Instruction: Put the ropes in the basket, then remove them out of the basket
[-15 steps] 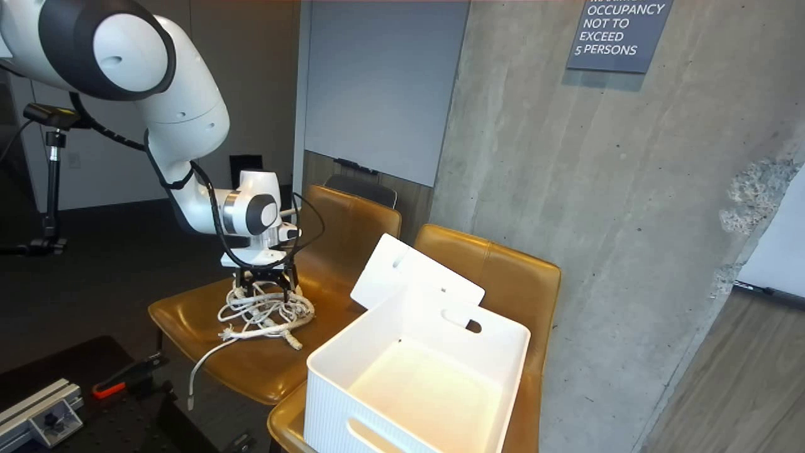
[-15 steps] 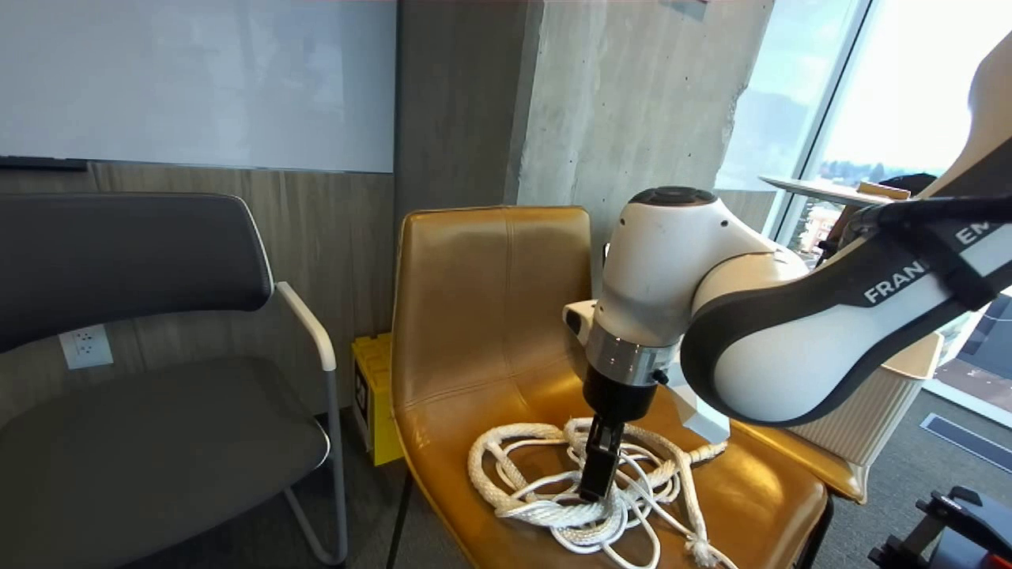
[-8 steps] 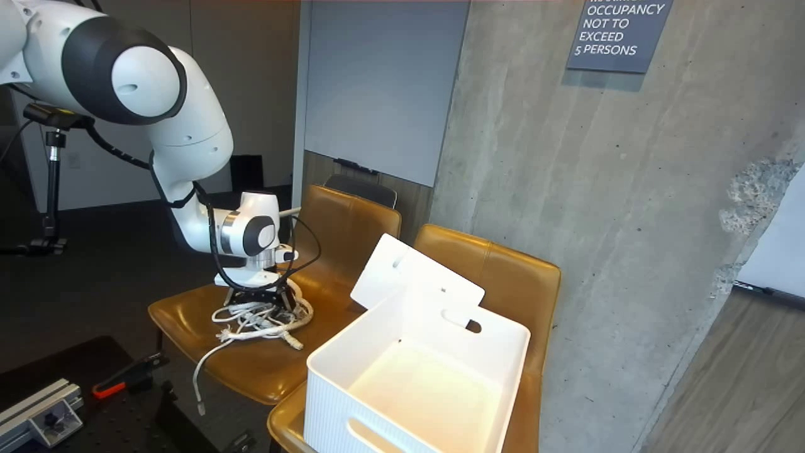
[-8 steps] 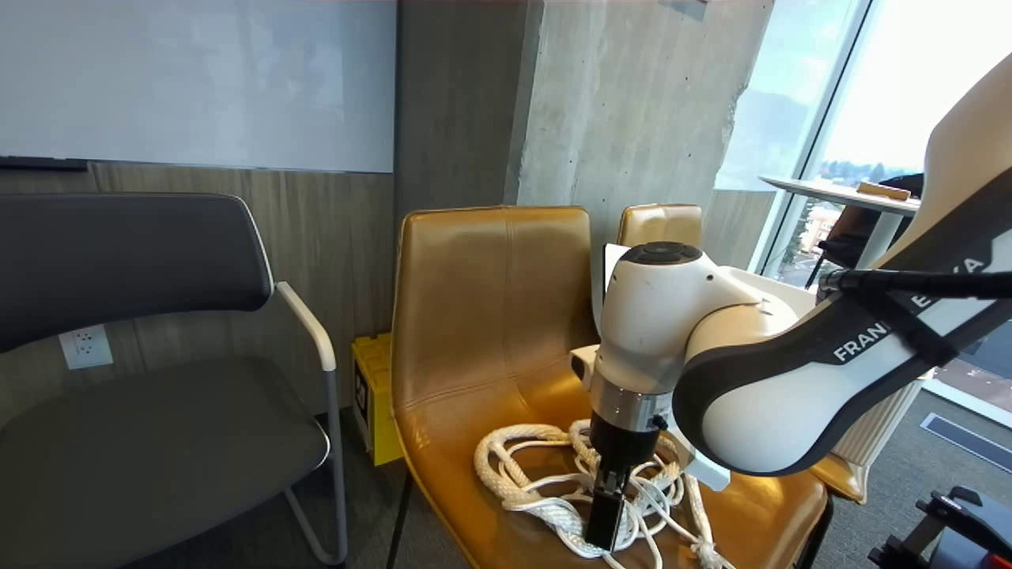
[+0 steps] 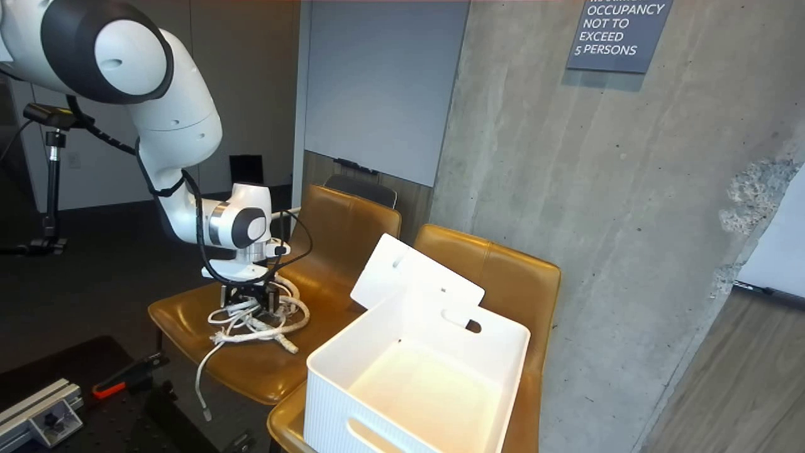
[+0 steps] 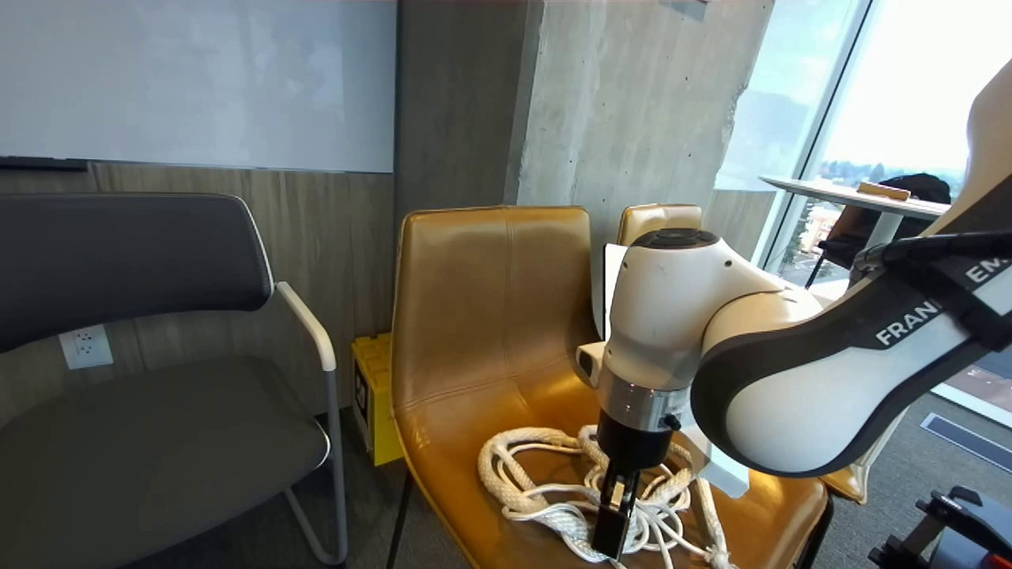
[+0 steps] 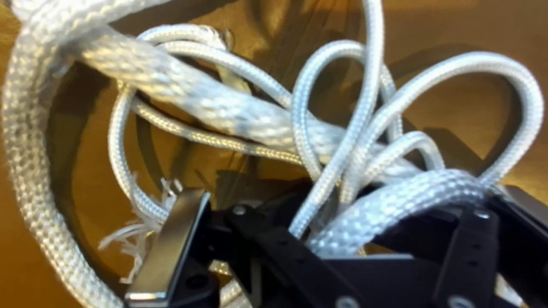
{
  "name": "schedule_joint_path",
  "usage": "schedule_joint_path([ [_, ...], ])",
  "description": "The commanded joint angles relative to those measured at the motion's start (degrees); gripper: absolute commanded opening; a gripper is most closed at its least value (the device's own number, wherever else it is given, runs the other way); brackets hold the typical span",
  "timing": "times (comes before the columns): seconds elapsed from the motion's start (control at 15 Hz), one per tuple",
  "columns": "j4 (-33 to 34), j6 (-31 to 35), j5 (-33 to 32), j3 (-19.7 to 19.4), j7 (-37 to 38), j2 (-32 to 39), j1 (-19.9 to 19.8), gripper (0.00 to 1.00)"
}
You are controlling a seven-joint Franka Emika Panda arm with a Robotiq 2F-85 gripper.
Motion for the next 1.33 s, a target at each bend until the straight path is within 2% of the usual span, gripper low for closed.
schedule_joint_path([
  [0.0, -6.03, -0.9, 0.48, -0.35, 2.07, -4.54, 1.67, 0.01],
  [0.27, -10.31, -5.42, 1.58, 0.48, 2.11, -13.61, 0.87, 0.0],
  [0.53, -8.66, -13.9, 1.06, 0.0, 2.29, -22.28, 0.49, 0.0],
  [0.87, -2.64, -25.38, -1.44, -0.79, 2.48, -32.14, -1.21, 0.0],
  [1.27, 9.52, -36.97, -6.89, -1.61, 1.87, -39.14, -5.28, 0.0],
])
